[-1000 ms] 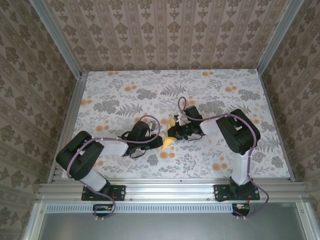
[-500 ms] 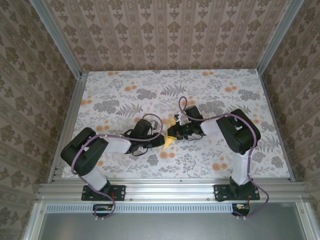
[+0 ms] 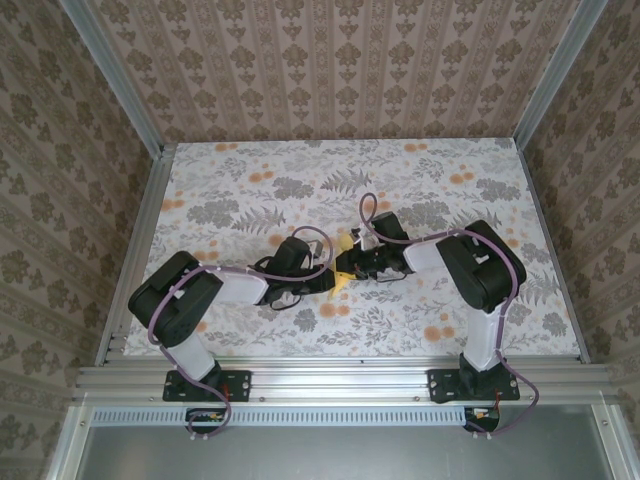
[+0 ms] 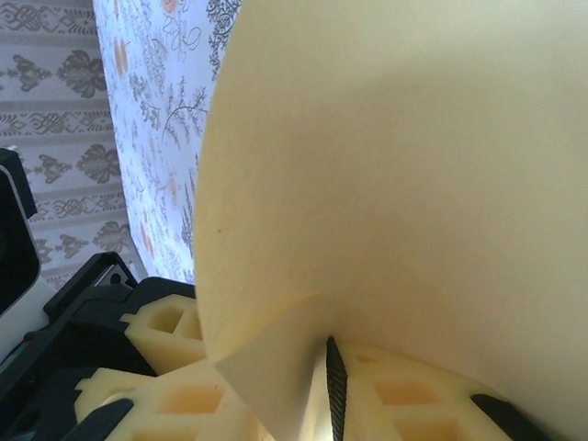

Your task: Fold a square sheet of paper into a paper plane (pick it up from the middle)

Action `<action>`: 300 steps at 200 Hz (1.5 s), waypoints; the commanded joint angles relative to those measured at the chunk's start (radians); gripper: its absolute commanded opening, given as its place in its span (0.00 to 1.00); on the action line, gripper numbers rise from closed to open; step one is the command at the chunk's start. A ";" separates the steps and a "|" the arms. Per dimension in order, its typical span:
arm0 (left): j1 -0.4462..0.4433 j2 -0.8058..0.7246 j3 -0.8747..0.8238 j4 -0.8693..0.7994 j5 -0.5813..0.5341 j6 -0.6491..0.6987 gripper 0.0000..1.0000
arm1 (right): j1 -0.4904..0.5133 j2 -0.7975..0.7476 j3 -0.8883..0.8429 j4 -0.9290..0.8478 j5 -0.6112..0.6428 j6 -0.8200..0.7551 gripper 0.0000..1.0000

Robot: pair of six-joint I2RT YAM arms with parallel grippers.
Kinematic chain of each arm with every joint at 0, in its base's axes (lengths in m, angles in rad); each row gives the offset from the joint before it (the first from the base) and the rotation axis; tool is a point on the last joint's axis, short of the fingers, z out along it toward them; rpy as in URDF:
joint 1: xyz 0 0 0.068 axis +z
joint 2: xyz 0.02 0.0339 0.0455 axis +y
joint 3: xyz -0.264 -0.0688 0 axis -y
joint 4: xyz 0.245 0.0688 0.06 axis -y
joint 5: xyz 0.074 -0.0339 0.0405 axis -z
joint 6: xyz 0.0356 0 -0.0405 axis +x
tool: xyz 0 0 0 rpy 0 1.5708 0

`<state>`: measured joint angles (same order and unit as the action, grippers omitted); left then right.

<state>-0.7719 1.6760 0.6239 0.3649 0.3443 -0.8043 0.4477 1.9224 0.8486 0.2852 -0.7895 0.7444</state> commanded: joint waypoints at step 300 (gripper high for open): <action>-0.214 -0.058 0.131 -0.390 -0.362 0.180 0.21 | -0.001 -0.044 -0.066 -0.040 0.172 0.027 0.09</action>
<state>-0.9737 1.5898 0.7219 0.0292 0.0154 -0.6563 0.4477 1.8759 0.7891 0.3077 -0.6792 0.7628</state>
